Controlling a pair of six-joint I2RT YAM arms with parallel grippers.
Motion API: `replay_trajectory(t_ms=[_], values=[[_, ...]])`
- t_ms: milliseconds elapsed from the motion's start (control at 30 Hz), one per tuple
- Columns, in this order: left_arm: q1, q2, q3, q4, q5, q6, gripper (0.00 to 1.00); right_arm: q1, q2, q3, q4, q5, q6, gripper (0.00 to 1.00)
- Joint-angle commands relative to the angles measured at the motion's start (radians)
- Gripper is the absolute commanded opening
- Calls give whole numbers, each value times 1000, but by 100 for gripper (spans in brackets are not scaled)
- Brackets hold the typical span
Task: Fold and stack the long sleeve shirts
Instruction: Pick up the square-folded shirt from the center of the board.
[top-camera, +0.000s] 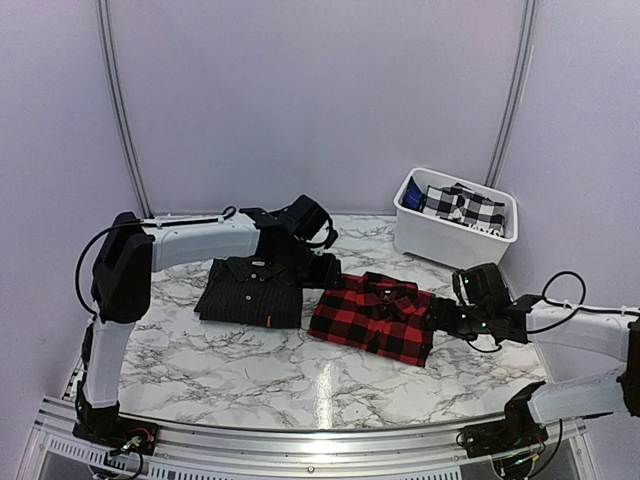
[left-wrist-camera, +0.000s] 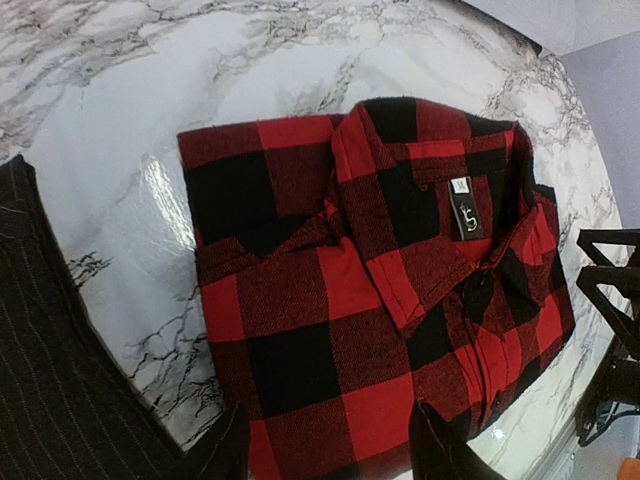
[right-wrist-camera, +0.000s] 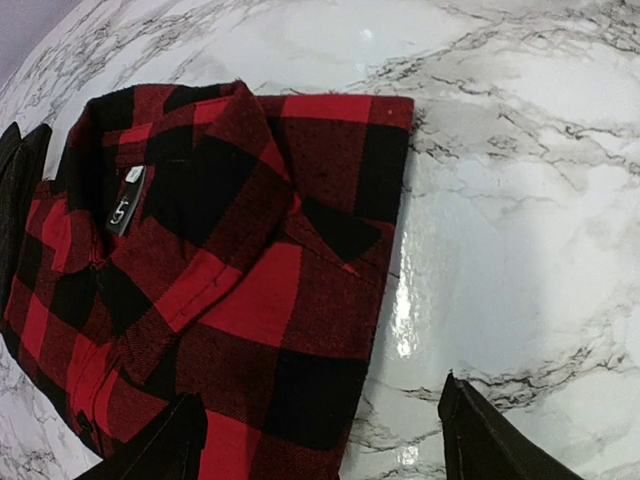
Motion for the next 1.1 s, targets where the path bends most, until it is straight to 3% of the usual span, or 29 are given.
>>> replay_trajectory(t_ms=[0, 267, 567, 800, 933, 1067], values=[[1, 55, -5, -13, 73, 38, 57, -13, -18, -26, 15, -14, 56, 75], [-4, 136, 13, -15, 41, 44, 59, -14, 102, -35, 123, -72, 58, 65], [-25, 191, 19, -13, -28, 28, 63, -14, 175, -37, 179, -88, 55, 60], [-51, 237, 35, -7, -19, -40, 59, -13, 224, -22, 232, -126, 53, 49], [-62, 245, 38, 23, -7, -90, 46, -12, 240, 10, 232, -131, 44, 36], [-64, 230, 38, 55, -3, -124, 14, -12, 241, 44, 210, -130, 30, 17]])
